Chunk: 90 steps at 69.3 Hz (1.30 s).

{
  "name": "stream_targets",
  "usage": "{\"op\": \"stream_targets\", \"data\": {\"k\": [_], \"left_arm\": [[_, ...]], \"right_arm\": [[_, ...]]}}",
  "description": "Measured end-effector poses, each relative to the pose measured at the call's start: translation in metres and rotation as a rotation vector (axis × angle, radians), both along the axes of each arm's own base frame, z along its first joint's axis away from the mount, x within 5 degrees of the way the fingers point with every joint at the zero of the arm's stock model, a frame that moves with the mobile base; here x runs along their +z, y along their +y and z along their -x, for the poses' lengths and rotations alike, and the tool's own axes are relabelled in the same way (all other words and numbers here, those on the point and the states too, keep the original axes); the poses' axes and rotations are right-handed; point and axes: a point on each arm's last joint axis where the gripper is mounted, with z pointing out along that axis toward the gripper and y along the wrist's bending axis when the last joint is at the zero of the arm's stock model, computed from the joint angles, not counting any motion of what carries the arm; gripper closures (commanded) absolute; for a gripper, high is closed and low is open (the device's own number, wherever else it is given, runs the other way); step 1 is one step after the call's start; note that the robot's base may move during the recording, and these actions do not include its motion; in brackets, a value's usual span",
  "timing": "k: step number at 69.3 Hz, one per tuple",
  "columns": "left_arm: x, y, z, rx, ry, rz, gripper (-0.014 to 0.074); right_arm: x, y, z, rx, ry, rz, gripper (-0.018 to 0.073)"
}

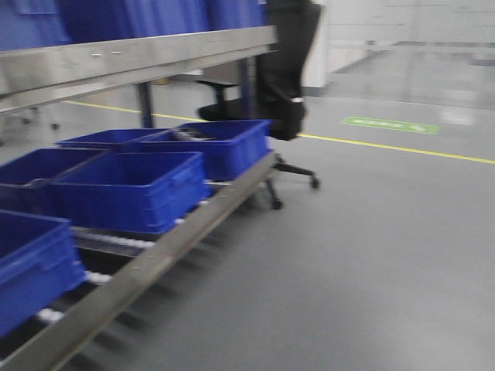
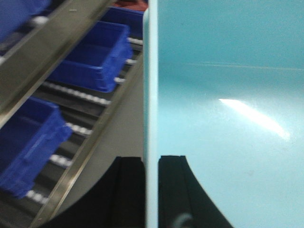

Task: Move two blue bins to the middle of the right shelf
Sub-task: 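Approach the other shelf of blue bins with the held bin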

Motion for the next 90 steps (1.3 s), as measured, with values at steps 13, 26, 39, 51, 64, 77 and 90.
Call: {"op": "stream_targets", "data": {"k": [13, 26, 39, 51, 64, 77, 90], "left_arm": [[0.0001, 0.0001, 0.0000, 0.001, -0.001, -0.002, 0.0707], [0.0001, 0.0001, 0.0000, 0.001, -0.001, -0.002, 0.0707], [0.0001, 0.0001, 0.0000, 0.001, -0.001, -0.002, 0.0707], [0.0001, 0.0001, 0.0000, 0.001, -0.001, -0.002, 0.0707], [0.0001, 0.0001, 0.0000, 0.001, -0.001, -0.002, 0.0707], [0.0001, 0.0001, 0.0000, 0.001, -0.001, -0.002, 0.0707], [0.0001, 0.0001, 0.0000, 0.001, -0.001, -0.002, 0.0707]], "right_arm": [[0.0000, 0.0000, 0.0000, 0.000, 0.000, 0.000, 0.0721], [0.0000, 0.0000, 0.0000, 0.000, 0.000, 0.000, 0.0721], [0.0000, 0.0000, 0.0000, 0.000, 0.000, 0.000, 0.0721], [0.0000, 0.0000, 0.0000, 0.000, 0.000, 0.000, 0.0721], [0.0000, 0.0000, 0.0000, 0.000, 0.000, 0.000, 0.0721], [0.0000, 0.0000, 0.0000, 0.000, 0.000, 0.000, 0.0721], [0.0000, 0.0000, 0.0000, 0.000, 0.000, 0.000, 0.0721]]}}
